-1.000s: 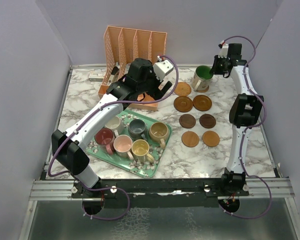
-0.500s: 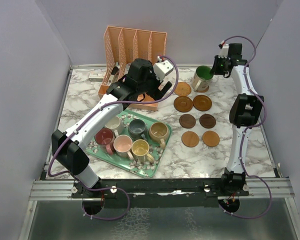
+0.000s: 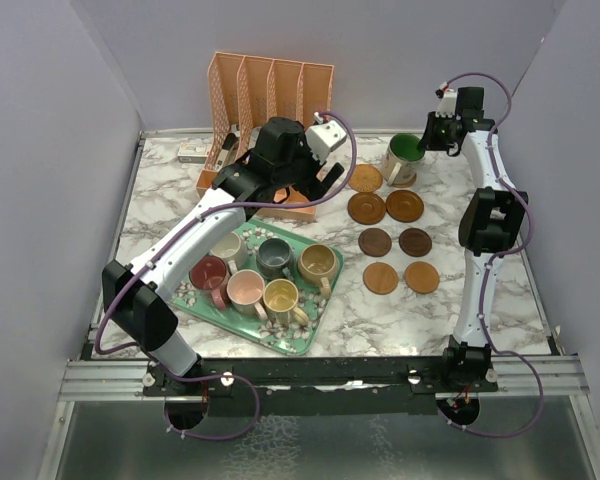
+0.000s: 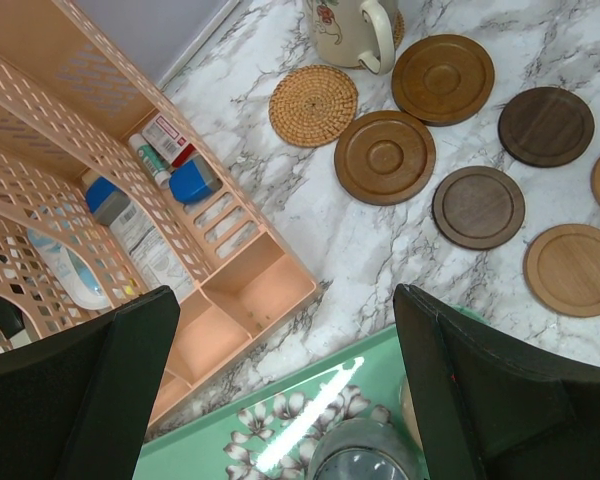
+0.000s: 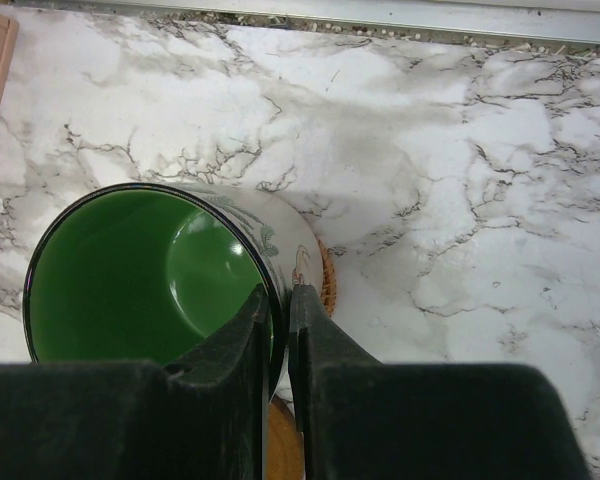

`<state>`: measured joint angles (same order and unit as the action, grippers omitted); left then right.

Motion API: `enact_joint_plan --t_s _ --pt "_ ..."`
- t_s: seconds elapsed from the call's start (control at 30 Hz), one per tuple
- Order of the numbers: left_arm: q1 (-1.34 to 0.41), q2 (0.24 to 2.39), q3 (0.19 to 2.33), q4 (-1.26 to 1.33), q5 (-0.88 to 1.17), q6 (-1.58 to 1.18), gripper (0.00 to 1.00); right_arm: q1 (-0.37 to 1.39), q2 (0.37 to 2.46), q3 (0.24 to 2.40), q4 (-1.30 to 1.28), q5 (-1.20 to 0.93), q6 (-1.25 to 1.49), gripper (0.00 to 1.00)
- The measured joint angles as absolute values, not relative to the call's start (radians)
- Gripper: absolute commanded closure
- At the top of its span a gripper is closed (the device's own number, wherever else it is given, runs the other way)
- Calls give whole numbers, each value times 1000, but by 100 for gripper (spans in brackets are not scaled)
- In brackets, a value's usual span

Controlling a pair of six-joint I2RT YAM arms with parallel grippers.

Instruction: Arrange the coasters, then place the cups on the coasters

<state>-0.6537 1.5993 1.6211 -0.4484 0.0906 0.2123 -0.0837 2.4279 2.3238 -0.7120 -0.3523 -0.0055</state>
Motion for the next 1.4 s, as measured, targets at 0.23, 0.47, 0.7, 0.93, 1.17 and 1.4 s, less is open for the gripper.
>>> enact_joint_plan --t_s 0.23,0.47,0.7,0.93,1.17,1.4 --pt "-654 1589 1619 -446 97 213 7 -82 2428 2327 -715 -356 -9 99" --pt "-654 1586 1605 -439 99 213 7 -80 2428 2347 -741 -368 -21 99" --pt "-654 1586 1602 -435 101 213 7 -78 2428 2368 -751 -366 -40 99" --pt "-654 1586 1602 -435 101 213 7 -78 2427 2370 -763 -344 -62 99" --pt "-654 1586 1602 -435 101 213 7 -81 2427 2372 -787 -330 -71 99" --pt "-654 1586 1602 -435 101 213 7 -83 2427 2372 -809 -327 -80 99"
